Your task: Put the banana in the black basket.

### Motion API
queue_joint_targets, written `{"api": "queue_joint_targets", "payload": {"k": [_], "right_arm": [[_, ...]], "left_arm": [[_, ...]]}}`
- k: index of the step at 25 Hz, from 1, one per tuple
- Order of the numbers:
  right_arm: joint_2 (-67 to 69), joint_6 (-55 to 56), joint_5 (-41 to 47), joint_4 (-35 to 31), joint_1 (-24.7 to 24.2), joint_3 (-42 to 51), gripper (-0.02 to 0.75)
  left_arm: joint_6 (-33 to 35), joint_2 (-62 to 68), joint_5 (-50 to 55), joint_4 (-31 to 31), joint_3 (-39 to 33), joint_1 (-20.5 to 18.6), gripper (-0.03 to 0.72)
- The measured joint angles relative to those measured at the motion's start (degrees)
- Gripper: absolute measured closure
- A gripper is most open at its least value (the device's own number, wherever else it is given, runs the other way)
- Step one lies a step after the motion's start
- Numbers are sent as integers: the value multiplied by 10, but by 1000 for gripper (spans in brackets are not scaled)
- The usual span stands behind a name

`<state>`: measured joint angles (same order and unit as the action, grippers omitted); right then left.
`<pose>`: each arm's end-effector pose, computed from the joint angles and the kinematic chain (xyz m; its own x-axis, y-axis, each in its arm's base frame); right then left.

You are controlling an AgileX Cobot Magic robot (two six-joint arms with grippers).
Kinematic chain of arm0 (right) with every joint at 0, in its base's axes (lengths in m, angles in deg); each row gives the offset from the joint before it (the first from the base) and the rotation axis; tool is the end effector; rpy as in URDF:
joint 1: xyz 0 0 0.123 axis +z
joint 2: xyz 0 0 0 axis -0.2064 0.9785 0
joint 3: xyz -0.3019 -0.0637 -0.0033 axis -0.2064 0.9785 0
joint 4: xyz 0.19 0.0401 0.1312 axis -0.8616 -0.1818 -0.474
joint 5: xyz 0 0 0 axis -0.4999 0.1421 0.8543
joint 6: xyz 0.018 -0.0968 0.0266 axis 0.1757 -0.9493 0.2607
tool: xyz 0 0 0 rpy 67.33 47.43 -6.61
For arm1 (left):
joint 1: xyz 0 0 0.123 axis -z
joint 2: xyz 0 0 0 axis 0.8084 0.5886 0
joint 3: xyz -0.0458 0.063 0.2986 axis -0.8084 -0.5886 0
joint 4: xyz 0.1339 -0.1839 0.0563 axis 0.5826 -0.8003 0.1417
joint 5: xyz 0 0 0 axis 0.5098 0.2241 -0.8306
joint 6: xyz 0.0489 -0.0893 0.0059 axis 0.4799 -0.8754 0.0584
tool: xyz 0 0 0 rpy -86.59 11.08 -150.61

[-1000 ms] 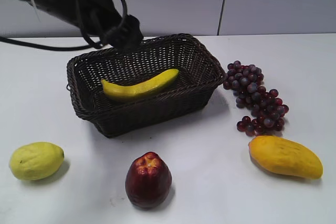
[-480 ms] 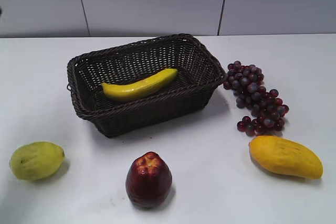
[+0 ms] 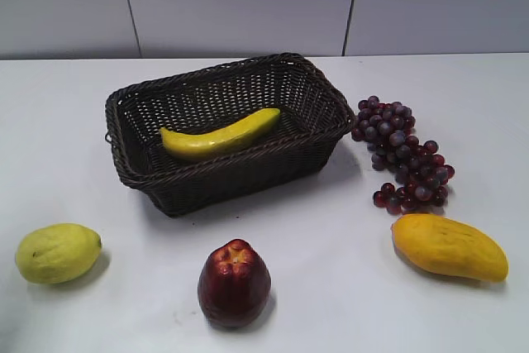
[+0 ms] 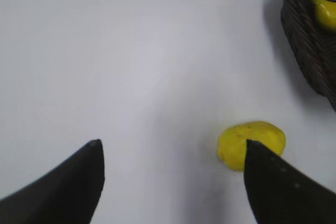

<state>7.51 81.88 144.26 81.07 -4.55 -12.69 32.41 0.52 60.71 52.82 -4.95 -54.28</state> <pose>-0.0326 -0.0121 0.2627 -0.4452 -0.0247 -0.8951 -0.0450 0.9990 -0.0052 0.1968 -0.0058 0.3632 -0.9057 0.1392 -0.4005 0.1542 0.9880 -0.0053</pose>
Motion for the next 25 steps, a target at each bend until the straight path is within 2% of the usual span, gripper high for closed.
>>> {"api": "queue_joint_targets", "payload": {"k": [12,20,25], "right_arm": [[0,0,0,0,0,0,256],[0,0,0,0,0,0,256],[0,0,0,0,0,0,256]], "left_arm": [[0,-307,-67,-7,-238,0,95],[0,-498,-27,-4,-301,0,95],[0,-549,-11,-4,-341,0,95]]}}
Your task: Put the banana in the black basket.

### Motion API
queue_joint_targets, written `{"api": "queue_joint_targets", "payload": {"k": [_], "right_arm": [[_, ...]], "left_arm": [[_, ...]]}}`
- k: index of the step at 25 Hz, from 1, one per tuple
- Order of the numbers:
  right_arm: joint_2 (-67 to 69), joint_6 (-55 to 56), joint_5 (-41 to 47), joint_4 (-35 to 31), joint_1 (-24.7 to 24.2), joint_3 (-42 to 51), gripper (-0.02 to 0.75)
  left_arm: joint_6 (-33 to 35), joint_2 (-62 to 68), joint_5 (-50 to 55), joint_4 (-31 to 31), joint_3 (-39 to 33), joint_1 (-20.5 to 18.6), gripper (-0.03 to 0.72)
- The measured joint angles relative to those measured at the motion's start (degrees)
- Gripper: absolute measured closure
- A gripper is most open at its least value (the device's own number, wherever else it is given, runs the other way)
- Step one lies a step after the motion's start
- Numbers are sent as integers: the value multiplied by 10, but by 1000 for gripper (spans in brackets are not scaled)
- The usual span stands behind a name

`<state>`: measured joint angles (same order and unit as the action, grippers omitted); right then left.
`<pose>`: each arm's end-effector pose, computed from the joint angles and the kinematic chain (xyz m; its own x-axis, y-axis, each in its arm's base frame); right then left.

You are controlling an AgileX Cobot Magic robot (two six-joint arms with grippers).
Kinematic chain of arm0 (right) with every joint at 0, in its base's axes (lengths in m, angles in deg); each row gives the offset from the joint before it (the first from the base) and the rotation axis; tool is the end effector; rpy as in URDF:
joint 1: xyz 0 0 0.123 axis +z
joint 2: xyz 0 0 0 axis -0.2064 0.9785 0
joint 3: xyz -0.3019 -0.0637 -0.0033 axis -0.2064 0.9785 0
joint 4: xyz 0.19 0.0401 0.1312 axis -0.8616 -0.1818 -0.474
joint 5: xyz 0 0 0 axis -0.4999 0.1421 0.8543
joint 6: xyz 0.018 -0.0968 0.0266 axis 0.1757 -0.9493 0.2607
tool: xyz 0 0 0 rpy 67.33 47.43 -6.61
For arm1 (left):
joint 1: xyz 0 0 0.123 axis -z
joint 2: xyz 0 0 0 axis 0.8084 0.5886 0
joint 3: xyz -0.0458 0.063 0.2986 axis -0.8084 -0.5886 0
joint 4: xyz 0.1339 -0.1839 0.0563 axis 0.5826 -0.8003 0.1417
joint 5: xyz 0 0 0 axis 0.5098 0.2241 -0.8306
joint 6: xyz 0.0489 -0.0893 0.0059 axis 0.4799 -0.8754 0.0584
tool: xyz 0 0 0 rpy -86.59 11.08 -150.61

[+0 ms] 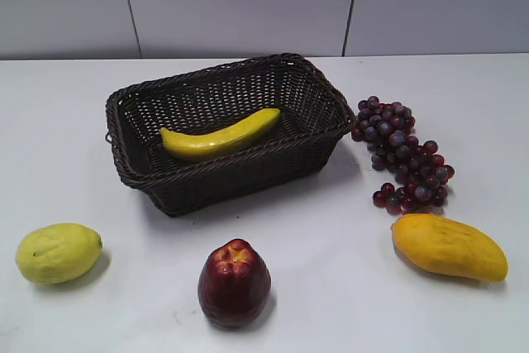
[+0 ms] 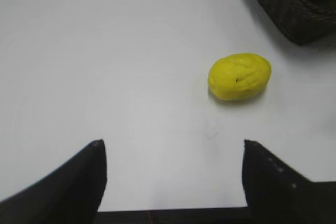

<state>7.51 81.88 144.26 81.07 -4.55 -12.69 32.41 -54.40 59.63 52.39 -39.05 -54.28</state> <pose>-0.0326 -0.0121 0.2627 -0.4452 -0.0247 -0.8951 -0.0450 0.9990 -0.0052 -0.0115 -0.0077 0.2763 -0.6907 0.1364 -0.7101 0.1464 0.9881 0.0474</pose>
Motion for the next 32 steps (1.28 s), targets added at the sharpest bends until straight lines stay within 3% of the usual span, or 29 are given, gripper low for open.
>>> {"api": "queue_joint_targets", "payload": {"k": [21,32], "right_arm": [[0,0,0,0,0,0,256],[0,0,0,0,0,0,256]], "left_arm": [[0,-6,-78,-21,-29,0,97],[0,-88,-81,-23,-32,1,169]]}}
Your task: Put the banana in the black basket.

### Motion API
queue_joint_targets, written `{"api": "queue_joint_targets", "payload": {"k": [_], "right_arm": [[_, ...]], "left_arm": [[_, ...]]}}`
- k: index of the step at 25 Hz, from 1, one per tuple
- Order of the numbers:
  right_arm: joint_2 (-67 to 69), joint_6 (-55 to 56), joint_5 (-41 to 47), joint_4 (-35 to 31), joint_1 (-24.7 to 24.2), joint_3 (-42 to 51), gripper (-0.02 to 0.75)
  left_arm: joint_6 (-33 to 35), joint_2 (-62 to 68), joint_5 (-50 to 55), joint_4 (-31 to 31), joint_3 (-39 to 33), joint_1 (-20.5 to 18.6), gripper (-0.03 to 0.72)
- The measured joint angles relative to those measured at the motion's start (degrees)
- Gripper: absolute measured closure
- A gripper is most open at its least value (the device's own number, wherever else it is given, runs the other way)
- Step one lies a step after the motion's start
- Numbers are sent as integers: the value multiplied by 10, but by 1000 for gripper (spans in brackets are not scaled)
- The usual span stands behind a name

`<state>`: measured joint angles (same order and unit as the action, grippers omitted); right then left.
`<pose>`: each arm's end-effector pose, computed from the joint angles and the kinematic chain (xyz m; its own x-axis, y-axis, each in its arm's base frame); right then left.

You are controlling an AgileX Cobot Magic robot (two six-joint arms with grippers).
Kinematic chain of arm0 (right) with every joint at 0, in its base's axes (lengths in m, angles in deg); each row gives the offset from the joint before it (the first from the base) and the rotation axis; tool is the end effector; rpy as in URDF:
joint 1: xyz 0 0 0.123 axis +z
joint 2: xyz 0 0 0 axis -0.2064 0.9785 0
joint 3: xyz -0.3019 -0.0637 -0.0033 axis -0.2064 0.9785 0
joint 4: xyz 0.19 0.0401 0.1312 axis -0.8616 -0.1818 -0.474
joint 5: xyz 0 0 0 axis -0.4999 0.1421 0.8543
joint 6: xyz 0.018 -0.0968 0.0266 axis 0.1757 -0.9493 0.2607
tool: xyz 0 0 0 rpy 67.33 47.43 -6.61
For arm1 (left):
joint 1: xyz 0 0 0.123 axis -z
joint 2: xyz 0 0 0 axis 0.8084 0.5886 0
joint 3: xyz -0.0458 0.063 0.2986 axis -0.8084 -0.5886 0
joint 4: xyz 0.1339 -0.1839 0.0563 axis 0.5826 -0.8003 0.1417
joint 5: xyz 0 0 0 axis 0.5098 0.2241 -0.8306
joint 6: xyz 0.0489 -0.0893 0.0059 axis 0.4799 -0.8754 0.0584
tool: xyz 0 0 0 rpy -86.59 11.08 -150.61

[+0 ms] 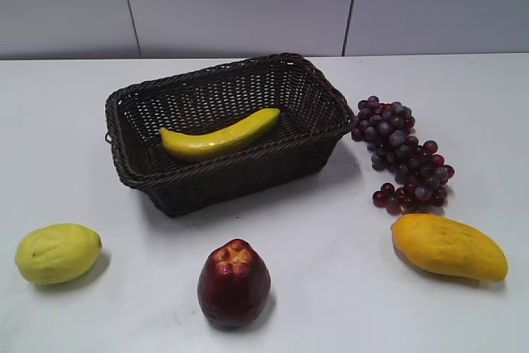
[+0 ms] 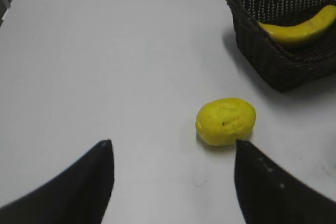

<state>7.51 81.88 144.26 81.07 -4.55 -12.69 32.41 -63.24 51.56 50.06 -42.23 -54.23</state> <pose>-0.0326 -0.0121 0.2627 -0.4452 -0.0247 -0.8951 -0.0450 0.9990 -0.0052 -0.0225 -0.0108 0.2698 -0.5015 0.1074 -0.8585 0.1418 0.9890 0.0408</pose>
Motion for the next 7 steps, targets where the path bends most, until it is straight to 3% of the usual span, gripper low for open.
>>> {"api": "queue_joint_targets", "payload": {"k": [7], "right_arm": [[0,0,0,0,0,0,256]], "left_arm": [[0,-51,-1,0,-1,0,215]]}}
